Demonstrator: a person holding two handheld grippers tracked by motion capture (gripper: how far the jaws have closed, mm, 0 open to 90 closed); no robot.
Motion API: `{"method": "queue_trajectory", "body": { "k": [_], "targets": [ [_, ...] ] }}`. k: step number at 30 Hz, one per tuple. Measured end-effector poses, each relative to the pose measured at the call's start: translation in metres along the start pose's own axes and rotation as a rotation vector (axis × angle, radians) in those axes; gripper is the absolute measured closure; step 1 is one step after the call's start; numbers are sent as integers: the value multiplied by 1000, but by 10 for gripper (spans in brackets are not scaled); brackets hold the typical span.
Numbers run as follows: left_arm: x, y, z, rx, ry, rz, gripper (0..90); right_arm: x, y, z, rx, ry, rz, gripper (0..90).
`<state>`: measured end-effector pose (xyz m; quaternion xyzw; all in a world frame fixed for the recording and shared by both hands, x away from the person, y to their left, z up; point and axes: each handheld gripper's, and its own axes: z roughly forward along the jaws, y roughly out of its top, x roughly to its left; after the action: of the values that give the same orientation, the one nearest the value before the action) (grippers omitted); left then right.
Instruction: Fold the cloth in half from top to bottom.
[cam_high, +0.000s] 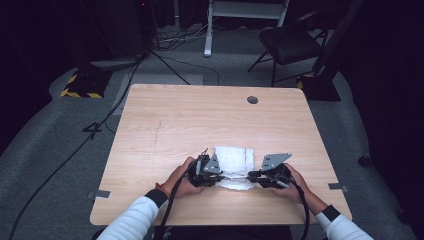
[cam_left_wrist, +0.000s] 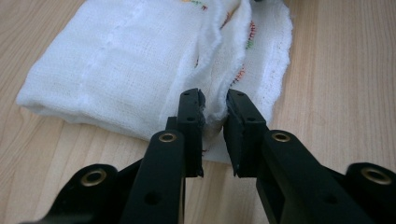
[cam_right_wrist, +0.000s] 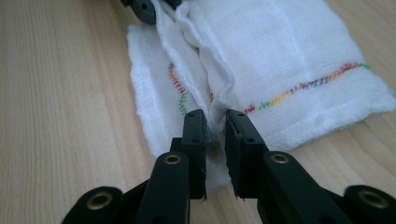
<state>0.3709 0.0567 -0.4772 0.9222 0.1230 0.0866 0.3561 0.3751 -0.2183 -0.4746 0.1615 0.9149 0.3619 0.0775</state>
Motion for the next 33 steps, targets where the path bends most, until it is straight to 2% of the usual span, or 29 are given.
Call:
{"method": "queue_trajectory", "body": {
  "k": [6, 9, 13, 17, 23, 27, 30, 32, 33],
  "targets": [
    [-8, -4, 3, 10, 4, -8, 695, 5, -7, 1, 5, -3, 19, 754],
    [-11, -6, 3, -3, 2, -45, 637, 9, -10, 2, 25, -8, 8, 726],
    [-19, -7, 5, 6, 19, -27, 534, 13, -14, 2, 24, -20, 19, 700],
    [-22, -8, 6, 6, 35, -24, 521, 13, -14, 3, 25, -29, 20, 699],
    [-11, -9, 9, -12, 26, -59, 590, 9, -13, 6, 24, -57, 33, 698],
    [-3, -7, 13, -9, 60, -57, 592, -1, -11, 10, 10, -72, 59, 693],
    [7, -4, 17, -3, 91, -40, 593, -11, -8, 14, -1, -80, 76, 691],
    [16, -4, 18, -8, 89, -67, 593, -18, -6, 17, -5, -86, 85, 691],
    [20, -4, 19, -11, 99, -68, 594, -22, -5, 18, -6, -91, 92, 691]
  ]
}}
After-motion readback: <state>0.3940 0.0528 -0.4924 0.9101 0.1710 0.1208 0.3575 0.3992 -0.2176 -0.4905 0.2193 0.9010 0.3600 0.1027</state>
